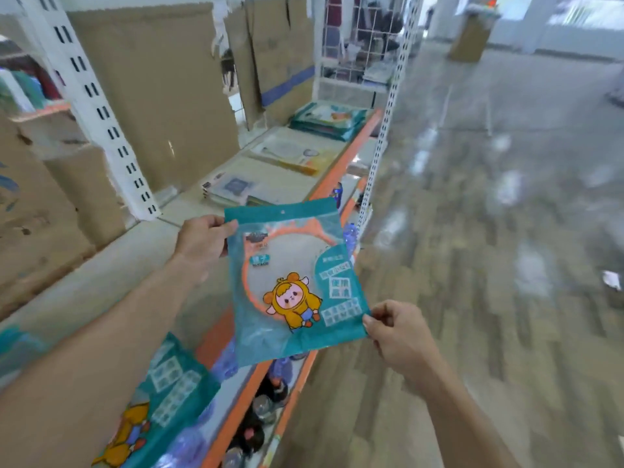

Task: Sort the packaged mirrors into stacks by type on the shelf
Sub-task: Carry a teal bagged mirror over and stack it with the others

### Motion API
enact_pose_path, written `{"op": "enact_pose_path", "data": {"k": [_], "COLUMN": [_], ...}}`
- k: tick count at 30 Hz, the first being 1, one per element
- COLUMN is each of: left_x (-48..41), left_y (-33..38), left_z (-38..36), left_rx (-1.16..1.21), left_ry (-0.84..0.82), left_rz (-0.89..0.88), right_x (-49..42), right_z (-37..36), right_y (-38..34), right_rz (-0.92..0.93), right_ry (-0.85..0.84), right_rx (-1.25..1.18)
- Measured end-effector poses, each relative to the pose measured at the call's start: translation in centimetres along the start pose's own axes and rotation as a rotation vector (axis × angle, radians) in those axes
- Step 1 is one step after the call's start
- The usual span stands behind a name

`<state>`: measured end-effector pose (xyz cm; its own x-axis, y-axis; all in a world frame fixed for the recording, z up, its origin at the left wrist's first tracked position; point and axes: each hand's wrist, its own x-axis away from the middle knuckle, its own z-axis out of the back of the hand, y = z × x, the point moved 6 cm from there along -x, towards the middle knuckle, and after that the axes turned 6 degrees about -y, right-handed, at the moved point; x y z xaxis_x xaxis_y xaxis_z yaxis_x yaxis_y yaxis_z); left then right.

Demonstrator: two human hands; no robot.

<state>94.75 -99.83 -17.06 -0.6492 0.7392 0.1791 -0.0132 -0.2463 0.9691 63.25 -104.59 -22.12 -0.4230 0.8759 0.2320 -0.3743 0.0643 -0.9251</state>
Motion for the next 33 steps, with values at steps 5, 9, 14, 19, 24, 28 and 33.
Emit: {"op": "enact_pose_path", "data": {"k": [5,9,14,19,24,28,33], "left_x": [-3.2,-5.5,-7.5,-10.3,-13.8,-17.8,-24.2], "left_y": [1.7,3.2,4.6,5.8,6.6,7.3,9.1], "left_z": [-6.7,-10.9,-14.7,-18.1,-21.5,-23.8,-26.1], "left_rx": [0.012,0.036,0.022,0.0,-0.018,-0.01,-0.03], "left_ry": [-0.074,-0.078,-0.087,-0.104,-0.13,-0.159,-0.151], "left_rz": [-0.017,-0.009,-0.012,-0.022,-0.045,-0.043,-0.025], "right_x": [-2.4,-4.5,-7.0,-9.4,-12.6,-16.3,-22.9], "right_z": [5.1,8.2,11.3,13.5,15.0,16.4,18.2], "right_y": [1.1,1.1,1.3,1.9,2.0,1.4,-0.8], "right_rz": [-0.062,-0.074,-0.078,-0.097,-0.124,-0.132,-0.131], "right_ry": [0.065,0.065,0.086,0.1,0.107,0.132,0.138], "right_rx": [-0.062,-0.084,-0.088,-0.127,-0.138,-0.115,-0.101]}}
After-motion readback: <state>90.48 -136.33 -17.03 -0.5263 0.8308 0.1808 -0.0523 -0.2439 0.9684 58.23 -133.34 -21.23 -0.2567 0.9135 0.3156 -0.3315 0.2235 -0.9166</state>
